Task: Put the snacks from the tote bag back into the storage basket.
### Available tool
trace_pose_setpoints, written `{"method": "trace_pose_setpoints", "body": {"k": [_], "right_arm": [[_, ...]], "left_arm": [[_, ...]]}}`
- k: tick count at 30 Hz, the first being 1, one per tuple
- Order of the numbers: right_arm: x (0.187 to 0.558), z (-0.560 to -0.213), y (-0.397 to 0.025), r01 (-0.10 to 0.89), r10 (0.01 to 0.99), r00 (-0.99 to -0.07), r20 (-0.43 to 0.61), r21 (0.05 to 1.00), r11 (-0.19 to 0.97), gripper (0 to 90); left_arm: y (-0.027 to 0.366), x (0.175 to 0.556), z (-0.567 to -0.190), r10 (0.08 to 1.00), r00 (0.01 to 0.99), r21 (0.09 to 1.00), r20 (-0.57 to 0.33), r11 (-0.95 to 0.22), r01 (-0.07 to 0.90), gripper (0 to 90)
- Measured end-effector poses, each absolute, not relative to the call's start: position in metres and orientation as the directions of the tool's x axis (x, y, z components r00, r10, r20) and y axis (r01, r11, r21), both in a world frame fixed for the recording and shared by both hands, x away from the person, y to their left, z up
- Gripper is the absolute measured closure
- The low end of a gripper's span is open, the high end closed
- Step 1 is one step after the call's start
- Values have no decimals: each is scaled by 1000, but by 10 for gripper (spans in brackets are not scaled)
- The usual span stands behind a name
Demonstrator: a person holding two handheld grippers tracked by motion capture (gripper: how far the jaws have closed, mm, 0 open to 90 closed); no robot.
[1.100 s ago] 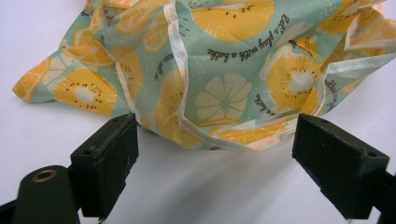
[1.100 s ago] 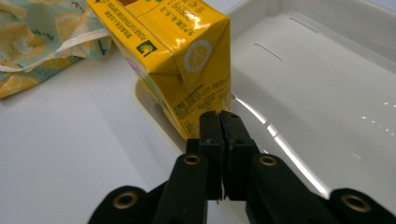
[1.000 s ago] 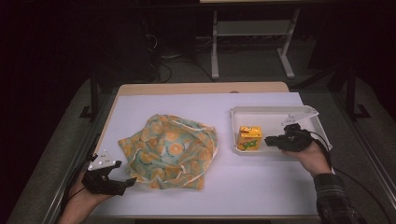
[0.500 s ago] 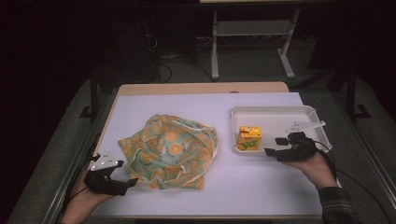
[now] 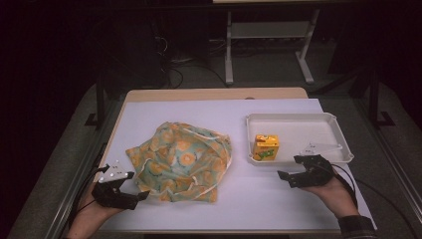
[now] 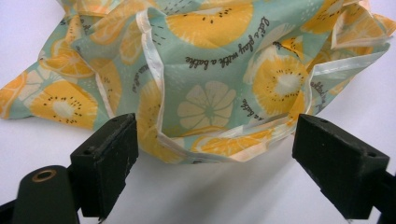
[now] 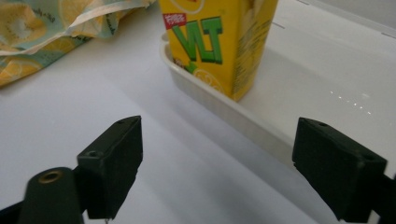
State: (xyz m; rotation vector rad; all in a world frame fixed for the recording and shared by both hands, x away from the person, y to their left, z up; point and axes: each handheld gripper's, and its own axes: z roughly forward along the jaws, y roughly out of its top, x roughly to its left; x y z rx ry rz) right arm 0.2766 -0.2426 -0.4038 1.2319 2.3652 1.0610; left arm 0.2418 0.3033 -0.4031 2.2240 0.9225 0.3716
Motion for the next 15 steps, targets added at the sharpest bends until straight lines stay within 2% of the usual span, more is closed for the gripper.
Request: {"method": "trace_pose_setpoints", "body": {"k": [15], "right_arm": [[237,-414,-230,585,781,-619,81,711,390,124]], "left_arm": [[299,235,-405,697,717,699,-2,-512,500,139]]}}
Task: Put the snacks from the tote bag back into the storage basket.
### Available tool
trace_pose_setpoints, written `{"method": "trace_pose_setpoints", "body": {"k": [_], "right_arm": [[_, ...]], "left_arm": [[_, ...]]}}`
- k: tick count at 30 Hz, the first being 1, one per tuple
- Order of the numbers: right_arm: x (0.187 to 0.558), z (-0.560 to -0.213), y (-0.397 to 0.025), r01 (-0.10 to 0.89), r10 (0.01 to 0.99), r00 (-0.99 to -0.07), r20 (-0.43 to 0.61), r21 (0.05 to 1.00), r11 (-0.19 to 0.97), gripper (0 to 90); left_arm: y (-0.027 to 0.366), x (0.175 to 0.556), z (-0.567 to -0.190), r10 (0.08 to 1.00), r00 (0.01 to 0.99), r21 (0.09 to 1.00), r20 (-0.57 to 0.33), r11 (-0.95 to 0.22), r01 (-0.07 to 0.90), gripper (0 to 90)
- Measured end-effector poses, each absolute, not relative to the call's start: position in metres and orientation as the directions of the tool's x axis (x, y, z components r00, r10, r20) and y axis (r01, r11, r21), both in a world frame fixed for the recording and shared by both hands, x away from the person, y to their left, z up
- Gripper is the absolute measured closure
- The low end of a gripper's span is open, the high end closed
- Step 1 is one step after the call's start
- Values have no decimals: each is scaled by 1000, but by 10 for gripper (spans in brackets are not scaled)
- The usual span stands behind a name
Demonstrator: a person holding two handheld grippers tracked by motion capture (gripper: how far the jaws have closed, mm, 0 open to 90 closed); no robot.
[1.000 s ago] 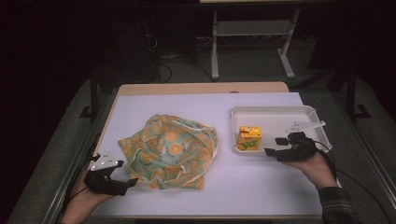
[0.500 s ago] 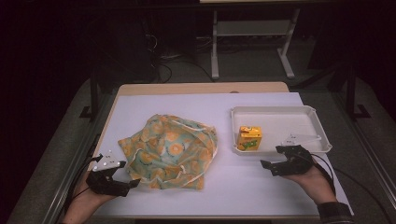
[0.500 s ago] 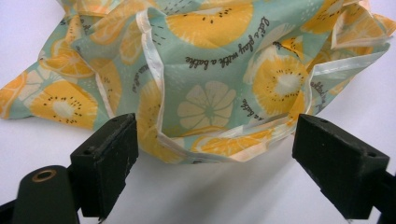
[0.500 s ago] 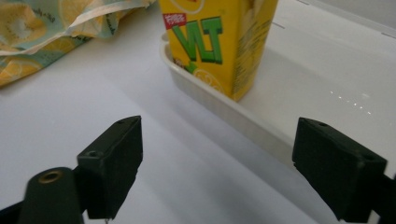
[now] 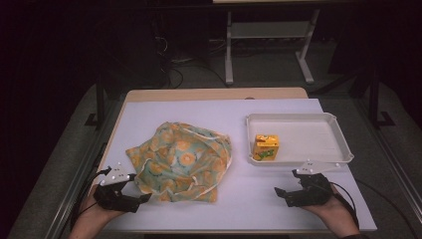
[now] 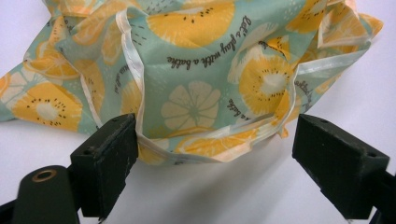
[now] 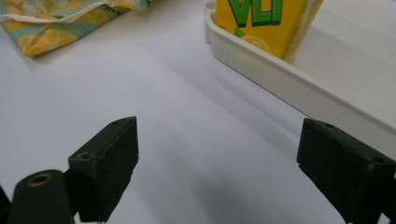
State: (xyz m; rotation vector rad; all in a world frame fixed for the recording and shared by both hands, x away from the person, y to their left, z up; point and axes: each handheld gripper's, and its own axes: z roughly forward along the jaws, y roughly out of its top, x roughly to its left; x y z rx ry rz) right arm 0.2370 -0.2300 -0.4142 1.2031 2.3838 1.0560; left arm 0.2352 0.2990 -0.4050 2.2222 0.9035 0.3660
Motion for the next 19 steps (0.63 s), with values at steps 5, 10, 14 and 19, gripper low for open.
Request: {"method": "trace_pose_setpoints", "body": {"k": [5,10,14,19], "right_arm": [[230,-416,-228,585,777,-624,84,710,393,108],[230,-419,-228,587,777,-625,71,698,409,107],[231,-421,-228,587,774,-630,69,695,416,107],[230,-421,-229,584,774,-630,65,697,417,108]], "left_arm": [[298,231,-405,695,719,701,-2,-512,497,139],[299,228,-406,696,717,701,-29,-497,511,136],[297,228,-407,688,726,696,-18,-512,502,136],[295,229,-408,686,727,695,-19,-514,503,134]]}}
